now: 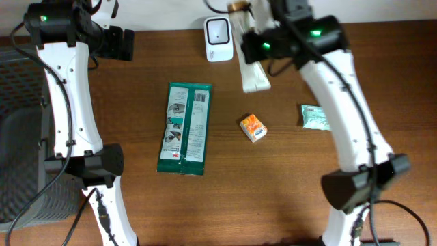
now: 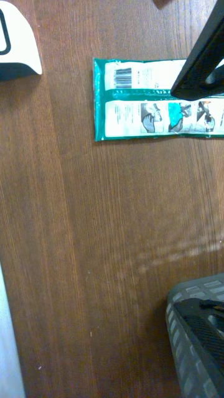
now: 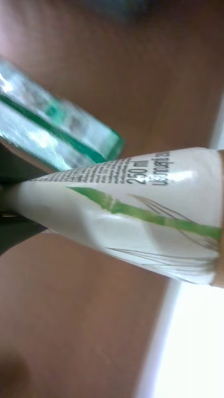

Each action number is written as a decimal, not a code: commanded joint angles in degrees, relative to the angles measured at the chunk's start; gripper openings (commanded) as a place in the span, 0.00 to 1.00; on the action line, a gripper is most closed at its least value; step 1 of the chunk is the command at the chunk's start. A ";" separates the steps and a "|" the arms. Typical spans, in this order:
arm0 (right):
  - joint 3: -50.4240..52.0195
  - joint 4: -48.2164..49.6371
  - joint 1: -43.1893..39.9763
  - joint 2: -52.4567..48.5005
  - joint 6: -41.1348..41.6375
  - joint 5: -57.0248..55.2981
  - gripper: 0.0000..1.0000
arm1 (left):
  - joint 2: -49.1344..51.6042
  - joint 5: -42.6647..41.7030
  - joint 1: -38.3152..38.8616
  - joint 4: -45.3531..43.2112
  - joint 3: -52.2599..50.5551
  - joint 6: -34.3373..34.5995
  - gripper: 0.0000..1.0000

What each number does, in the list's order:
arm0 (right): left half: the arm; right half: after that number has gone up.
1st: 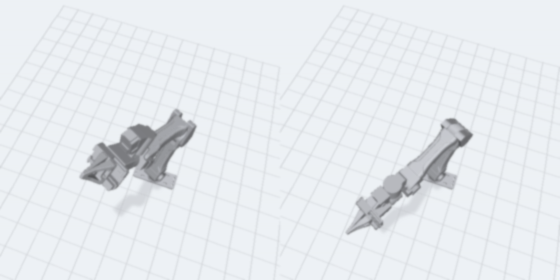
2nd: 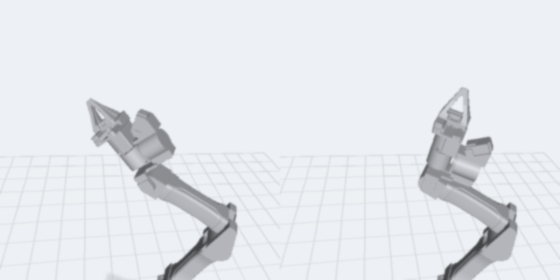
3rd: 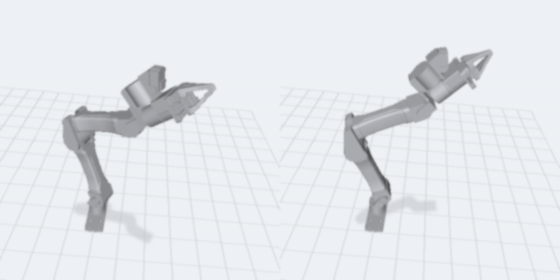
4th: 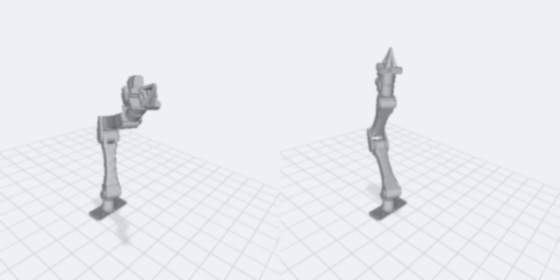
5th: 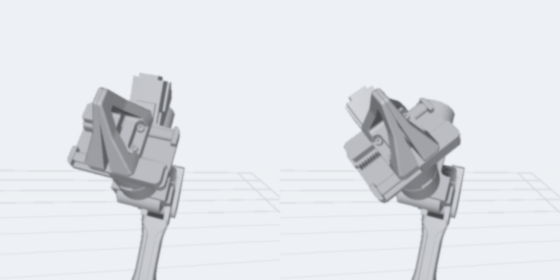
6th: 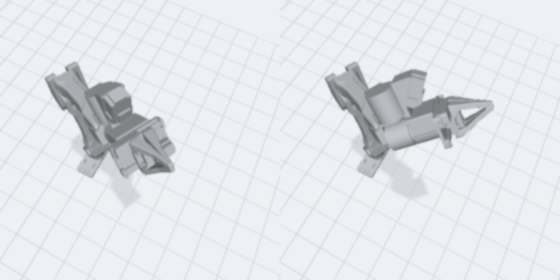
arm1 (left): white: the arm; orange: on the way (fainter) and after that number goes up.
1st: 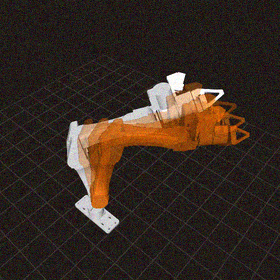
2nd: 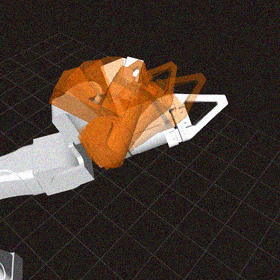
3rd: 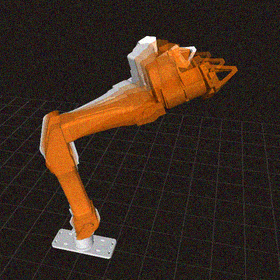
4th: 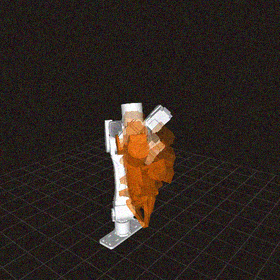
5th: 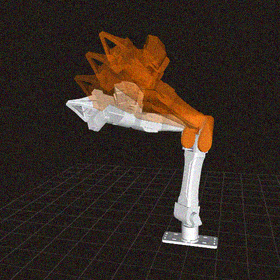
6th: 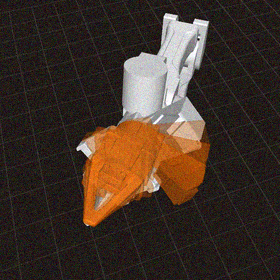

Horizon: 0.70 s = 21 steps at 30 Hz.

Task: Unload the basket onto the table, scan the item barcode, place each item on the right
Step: 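Hold the white tube in front of the scanner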

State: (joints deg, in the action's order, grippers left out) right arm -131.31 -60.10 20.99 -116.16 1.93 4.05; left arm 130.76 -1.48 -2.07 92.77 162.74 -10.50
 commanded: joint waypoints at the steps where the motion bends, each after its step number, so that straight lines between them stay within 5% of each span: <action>1: -2.08 11.06 3.91 -7.21 -10.27 -27.82 0.04 | -0.28 -0.44 -0.35 -0.07 0.17 -0.52 0.99; 10: -1.99 38.99 5.20 -24.55 -39.98 -40.70 0.04 | -0.28 -0.44 -0.35 -0.07 0.17 -0.52 0.99; 21: -1.73 39.34 5.31 -28.59 -41.09 -39.23 0.04 | -0.28 -0.44 -0.35 -0.09 0.17 -0.55 0.99</action>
State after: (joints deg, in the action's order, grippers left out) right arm -132.09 -21.74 26.24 -145.60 -38.87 -33.82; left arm 130.76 -1.48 -2.07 92.77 162.74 -10.50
